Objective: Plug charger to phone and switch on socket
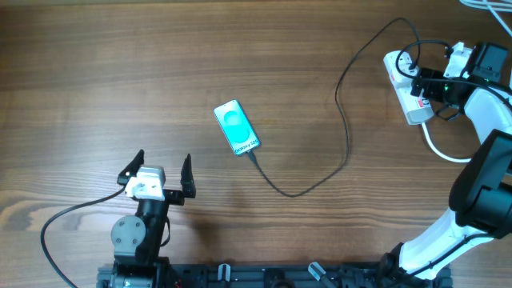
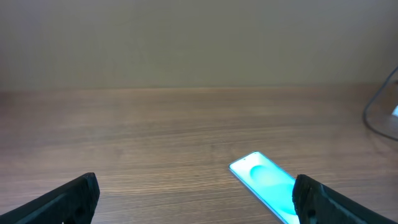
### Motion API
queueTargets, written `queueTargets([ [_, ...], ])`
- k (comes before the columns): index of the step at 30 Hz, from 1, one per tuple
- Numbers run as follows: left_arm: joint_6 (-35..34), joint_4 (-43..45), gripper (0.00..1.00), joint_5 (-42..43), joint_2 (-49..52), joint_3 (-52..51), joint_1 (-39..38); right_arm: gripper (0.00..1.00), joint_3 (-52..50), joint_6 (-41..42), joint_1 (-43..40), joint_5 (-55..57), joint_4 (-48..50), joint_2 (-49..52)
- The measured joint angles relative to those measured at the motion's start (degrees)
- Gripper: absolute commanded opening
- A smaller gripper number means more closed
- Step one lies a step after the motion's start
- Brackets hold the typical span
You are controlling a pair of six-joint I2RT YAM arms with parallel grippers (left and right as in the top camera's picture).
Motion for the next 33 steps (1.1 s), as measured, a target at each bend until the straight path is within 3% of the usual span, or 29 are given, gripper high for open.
queueTargets([
  [33, 1.7, -0.02, 1.0, -0.79, 0.0, 0.0, 1.86, 1.0, 0.0, 0.0, 0.0, 0.0, 0.0, 0.0],
])
